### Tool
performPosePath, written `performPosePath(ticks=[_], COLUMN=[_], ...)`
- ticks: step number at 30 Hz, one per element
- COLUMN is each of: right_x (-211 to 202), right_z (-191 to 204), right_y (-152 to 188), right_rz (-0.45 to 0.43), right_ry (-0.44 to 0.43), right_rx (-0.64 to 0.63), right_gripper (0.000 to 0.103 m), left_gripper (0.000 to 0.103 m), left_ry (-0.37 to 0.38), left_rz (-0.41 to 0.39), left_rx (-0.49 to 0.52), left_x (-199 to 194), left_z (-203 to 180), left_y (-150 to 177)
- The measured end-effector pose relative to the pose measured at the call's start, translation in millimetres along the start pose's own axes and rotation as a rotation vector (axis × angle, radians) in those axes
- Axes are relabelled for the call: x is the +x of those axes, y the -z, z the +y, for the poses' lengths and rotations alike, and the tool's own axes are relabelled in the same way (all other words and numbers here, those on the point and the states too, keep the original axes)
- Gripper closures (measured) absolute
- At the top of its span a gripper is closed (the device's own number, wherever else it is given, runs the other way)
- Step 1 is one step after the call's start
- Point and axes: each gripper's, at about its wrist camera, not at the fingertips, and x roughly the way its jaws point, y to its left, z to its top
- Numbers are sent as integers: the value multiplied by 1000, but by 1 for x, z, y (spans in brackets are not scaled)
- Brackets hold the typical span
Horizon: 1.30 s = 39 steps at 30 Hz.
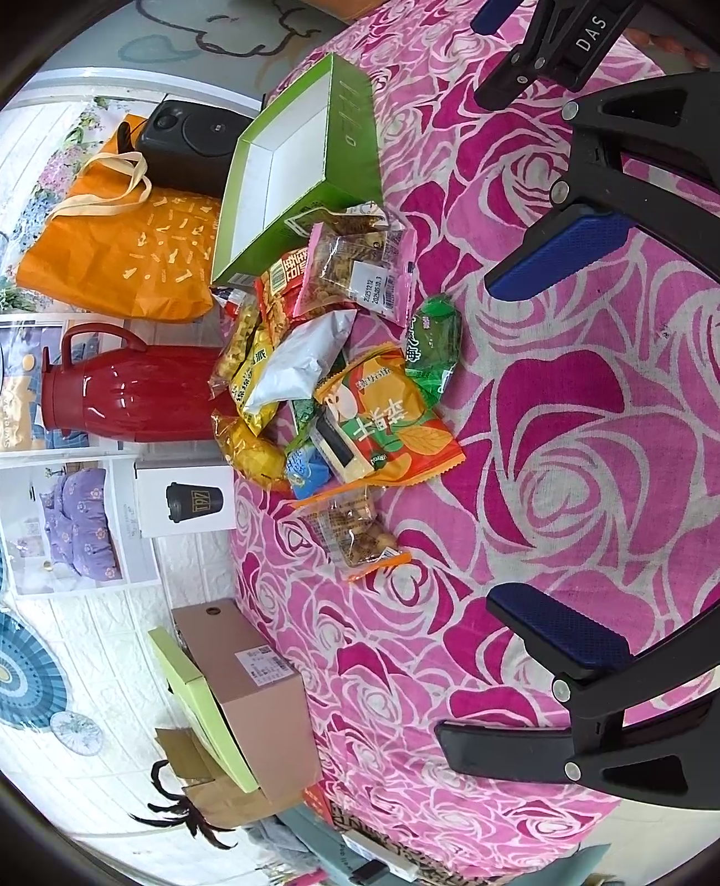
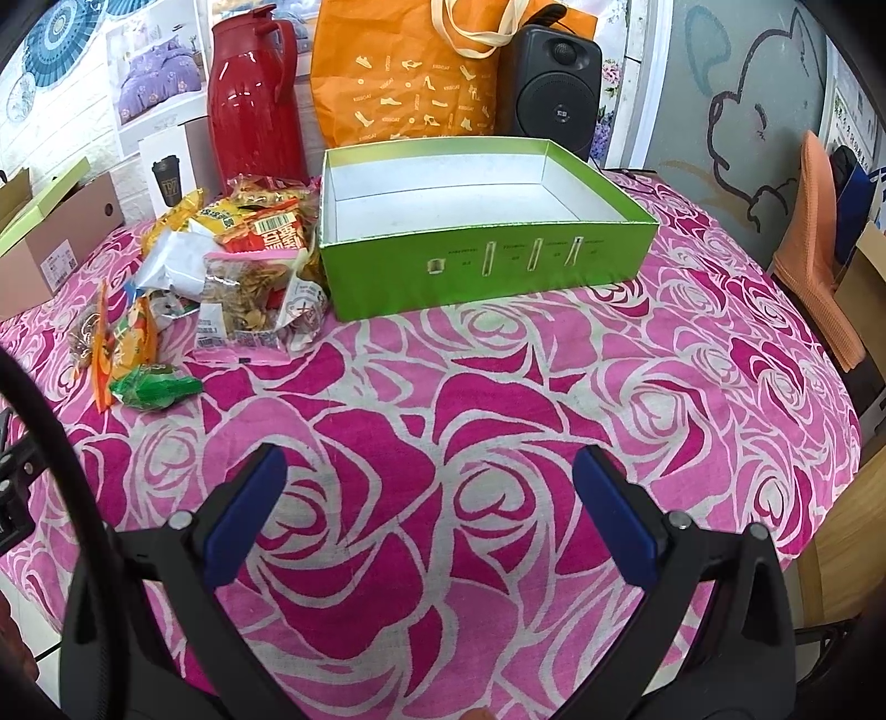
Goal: Organize snacks
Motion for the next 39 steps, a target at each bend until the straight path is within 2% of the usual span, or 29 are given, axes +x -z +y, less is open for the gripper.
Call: performPosePath(ticks=[18,30,33,36,39], right_x=[17,23,26,33,33], right_z=[7,15,19,32,51], right_y=[-3,-8,-10,-13,-12], right_rz=[29,17,16,66,57], right_ry=[-10,-29,-84,-180,-256], right_rx=[-15,-29,-49,-107,-159], right_gripper=[0,0,0,0,0], left_gripper=[0,0,0,0,0], left_ry=[-4,-9,0,26,28], left_rz=[30,52,64,78,78], left_rx=[-5,-12,-12,-7,1], left_x=[16,28,33,38,39], left_z=[4,12,16,24,34], left_y=[-4,-5,-5,-7,-10])
